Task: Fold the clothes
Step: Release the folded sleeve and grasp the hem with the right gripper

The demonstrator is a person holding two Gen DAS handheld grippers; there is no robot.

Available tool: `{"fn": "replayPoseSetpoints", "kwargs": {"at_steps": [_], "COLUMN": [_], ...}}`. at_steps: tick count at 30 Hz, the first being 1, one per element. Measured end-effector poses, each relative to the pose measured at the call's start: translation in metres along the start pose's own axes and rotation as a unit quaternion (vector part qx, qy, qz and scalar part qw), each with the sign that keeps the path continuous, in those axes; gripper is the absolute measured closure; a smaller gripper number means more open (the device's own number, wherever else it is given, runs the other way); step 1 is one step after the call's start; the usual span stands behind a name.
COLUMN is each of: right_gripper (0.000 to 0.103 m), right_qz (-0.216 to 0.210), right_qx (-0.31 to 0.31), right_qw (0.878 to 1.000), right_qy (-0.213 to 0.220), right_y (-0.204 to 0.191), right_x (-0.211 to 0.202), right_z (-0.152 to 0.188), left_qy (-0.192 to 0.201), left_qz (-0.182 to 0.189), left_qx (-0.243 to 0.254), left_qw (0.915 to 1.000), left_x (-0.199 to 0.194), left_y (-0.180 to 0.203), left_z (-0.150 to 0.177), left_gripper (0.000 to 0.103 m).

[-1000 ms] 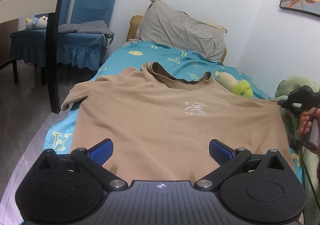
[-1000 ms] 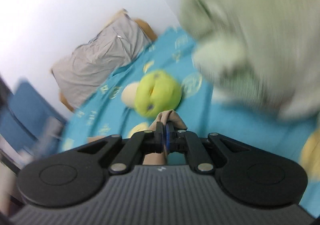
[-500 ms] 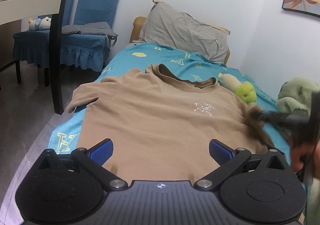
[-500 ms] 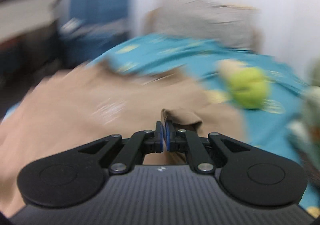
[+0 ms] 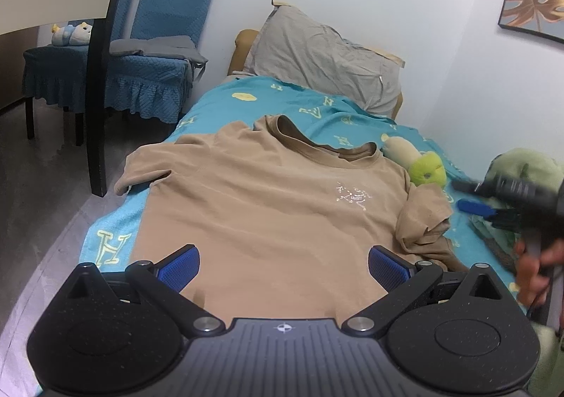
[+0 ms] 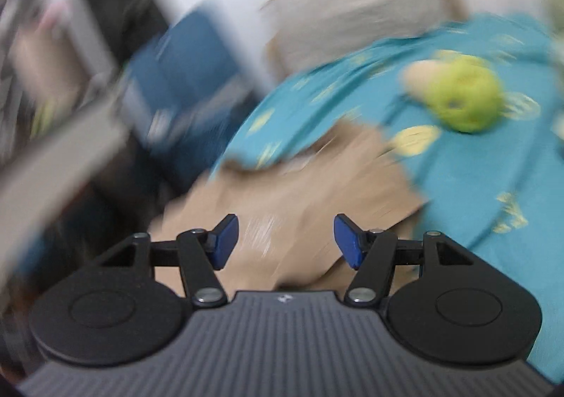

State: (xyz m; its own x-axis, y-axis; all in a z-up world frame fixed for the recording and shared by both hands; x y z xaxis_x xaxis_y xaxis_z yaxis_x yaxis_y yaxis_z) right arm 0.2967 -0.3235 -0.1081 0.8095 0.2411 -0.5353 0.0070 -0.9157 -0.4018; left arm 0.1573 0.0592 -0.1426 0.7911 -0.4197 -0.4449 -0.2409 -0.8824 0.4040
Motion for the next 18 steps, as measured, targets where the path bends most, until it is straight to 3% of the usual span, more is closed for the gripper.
{"fn": "replayPoseSetpoints", "kwargs": {"at_steps": [2,4,8,9,11,16,18], "right_gripper": [0.038,0.038,0.04,0.045,0.094,0.097,0.098], "right_qz": [0.045,0.085,0.08,0.077,0.087,0.158,0.216], "right_qx": [0.059,0.076,0.108,0.116,0.11,0.051,-0.004], "right_qw": [0.997,0.993,0.99,0.989,0.989,0.986,0.975], "right_qy": [0.006,0.002,-0.04,-0.051,-0.041,0.022,0.053], "right_y": [0.02,0.032,0.042,0.044,0.039,0.031,0.033], "right_x": [0.004,0.013,0.045,0.053,0.057,0.049,0.045], "right_z": [-0.006,-0.006,-0.001,0.0,-0.004,-0.037,-0.057], "left_qy": [-0.002,-0.005,-0.01,-0.011,-0.01,-0.009,-0.01], "left_qz": [0.002,0.003,0.004,0.004,0.002,0.001,0.003], "left_qx": [-0.001,-0.004,-0.007,-0.006,-0.005,-0.004,-0.005], "left_qw": [1.0,1.0,0.9999,0.9999,0.9999,0.9999,0.9999], "left_x": [0.002,0.005,0.008,0.008,0.008,0.008,0.008], "left_y": [0.0,-0.001,-0.002,-0.002,-0.002,-0.002,-0.002], "left_z": [0.0,0.001,0.002,0.002,0.002,0.002,0.002], "left_gripper": [0.0,0.0,0.0,0.0,0.0,0.0,0.0]}}
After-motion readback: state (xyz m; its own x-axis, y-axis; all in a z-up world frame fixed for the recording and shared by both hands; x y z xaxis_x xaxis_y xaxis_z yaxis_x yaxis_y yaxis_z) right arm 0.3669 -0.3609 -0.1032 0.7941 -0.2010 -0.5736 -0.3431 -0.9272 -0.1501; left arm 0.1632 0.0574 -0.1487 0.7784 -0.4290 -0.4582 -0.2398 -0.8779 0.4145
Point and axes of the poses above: each gripper's, at about its wrist camera, not at the fingertips, and x roughly the way its jaws point, y to its right, z to its underside, the point moved 2 cm from there along x, roughly the way its jaws point, and after that the axes turned 15 degrees about z, right-handed, at the moved point
